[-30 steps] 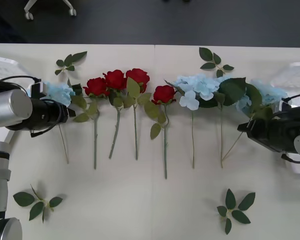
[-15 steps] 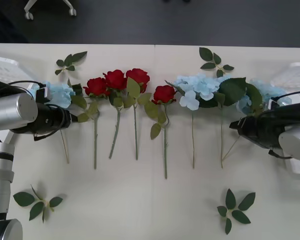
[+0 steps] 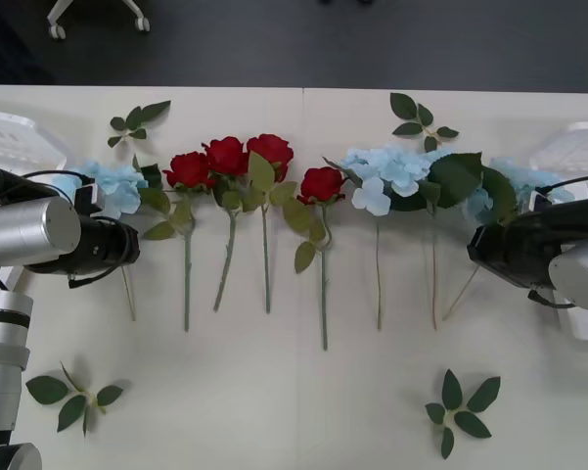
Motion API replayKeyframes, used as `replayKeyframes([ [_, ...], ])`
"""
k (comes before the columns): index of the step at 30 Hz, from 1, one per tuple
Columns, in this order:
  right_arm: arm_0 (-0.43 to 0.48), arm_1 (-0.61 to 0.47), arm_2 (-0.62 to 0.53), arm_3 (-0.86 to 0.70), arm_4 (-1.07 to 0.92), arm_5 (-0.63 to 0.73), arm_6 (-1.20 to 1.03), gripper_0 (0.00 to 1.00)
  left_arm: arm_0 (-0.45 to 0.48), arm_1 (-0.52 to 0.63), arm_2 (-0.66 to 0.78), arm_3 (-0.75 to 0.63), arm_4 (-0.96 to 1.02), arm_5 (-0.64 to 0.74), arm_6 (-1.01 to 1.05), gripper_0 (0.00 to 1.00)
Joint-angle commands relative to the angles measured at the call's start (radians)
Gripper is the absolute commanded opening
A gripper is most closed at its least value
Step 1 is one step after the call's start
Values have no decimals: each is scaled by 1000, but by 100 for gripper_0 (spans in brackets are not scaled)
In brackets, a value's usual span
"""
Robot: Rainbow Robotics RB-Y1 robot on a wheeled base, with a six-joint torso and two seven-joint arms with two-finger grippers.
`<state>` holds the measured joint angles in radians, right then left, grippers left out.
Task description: Put the red flowers into the right box and the blue flowers into the left box
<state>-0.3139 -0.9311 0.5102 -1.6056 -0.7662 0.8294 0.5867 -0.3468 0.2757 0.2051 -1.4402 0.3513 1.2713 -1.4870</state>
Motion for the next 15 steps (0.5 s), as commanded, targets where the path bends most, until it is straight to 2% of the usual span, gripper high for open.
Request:
replayKeyframes([
  [1,-7,12,2,-4,5,1,-15,0,8,7,-7,-17,-3,-4,-6,0],
  [9,-8,9,16,-7,7,1,-13,0,8,7,-7,-32,29,-4,-10,0],
  [15,-7,-41,10,-79,-45,25,-10,0,34,14,59,-147,109,69,-21,0],
])
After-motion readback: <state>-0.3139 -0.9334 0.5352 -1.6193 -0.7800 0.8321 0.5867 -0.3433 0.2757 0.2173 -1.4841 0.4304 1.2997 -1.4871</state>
